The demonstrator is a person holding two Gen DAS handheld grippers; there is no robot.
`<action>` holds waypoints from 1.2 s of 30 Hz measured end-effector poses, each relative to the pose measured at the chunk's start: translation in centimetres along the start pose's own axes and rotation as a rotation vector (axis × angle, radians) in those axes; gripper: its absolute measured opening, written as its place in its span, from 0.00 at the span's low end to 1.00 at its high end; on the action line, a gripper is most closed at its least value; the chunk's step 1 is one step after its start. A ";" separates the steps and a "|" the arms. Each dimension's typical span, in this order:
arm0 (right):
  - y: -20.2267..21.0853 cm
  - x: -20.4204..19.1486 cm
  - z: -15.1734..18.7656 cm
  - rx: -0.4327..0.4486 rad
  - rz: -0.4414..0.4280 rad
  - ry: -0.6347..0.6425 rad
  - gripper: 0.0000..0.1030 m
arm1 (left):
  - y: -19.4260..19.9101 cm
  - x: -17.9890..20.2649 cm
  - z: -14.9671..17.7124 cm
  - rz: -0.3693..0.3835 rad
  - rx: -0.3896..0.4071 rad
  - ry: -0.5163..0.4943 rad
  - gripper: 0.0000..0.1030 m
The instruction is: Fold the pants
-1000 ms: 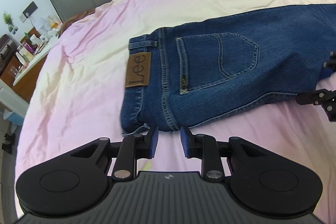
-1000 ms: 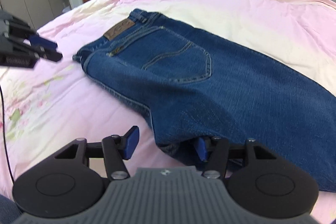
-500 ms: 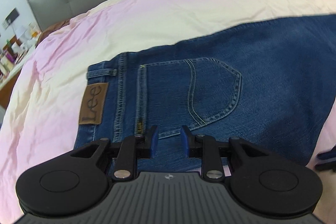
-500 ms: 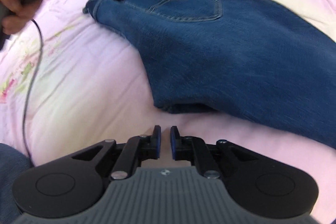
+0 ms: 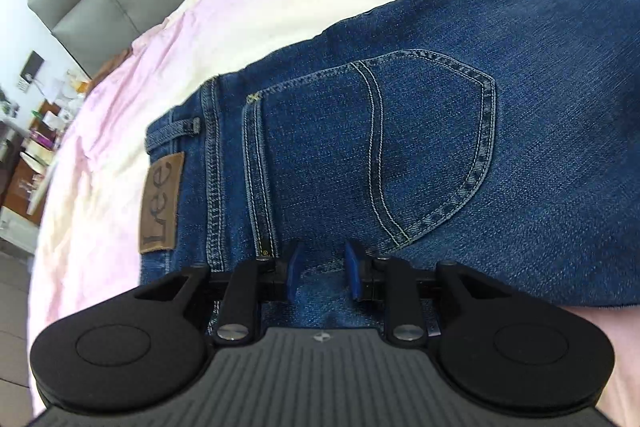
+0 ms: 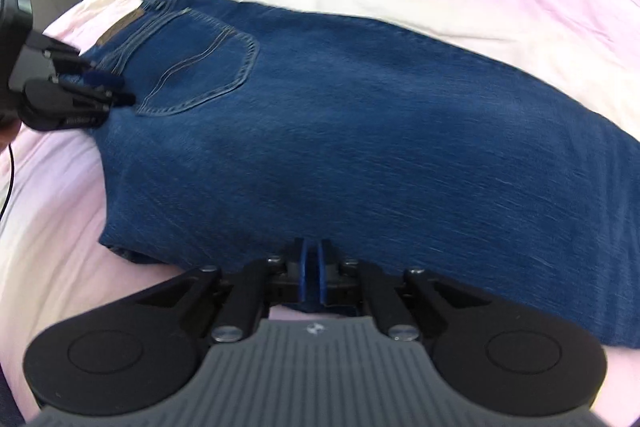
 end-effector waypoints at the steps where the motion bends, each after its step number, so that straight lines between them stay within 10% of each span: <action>1: 0.6 0.3 0.0 0.006 0.007 0.006 0.05 | 0.3 0.0 -0.1 -0.014 0.003 -0.010 0.30; 4: 4.0 2.4 0.9 0.033 0.047 0.016 0.31 | 1.6 -0.1 -0.4 -0.035 0.007 0.002 0.31; 13: 13.5 20.0 8.8 0.029 0.250 -0.254 0.31 | 7.4 3.7 -5.6 0.131 0.041 0.151 0.31; 19: 18.9 33.1 14.4 -0.010 0.400 -0.439 0.31 | 8.7 10.6 -8.0 0.194 0.019 0.074 0.31; 29: 19.9 45.8 19.4 -0.155 0.542 -0.304 0.31 | 8.9 19.3 -7.5 0.184 -0.080 -0.167 0.34; 36: 17.6 48.9 19.3 -0.247 0.578 -0.055 0.31 | 6.8 19.4 -6.7 0.178 -0.156 -0.156 0.42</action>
Point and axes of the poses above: each gripper's, at about its wrist camera, not at the fingertips, and y roughly against the way its jaws point, x to its right, z to its underside, the point moved 9 cm from there along -y, roughly the way its jaws point, and after that the axes turned 1 degree about x, right-handed, at the moved point
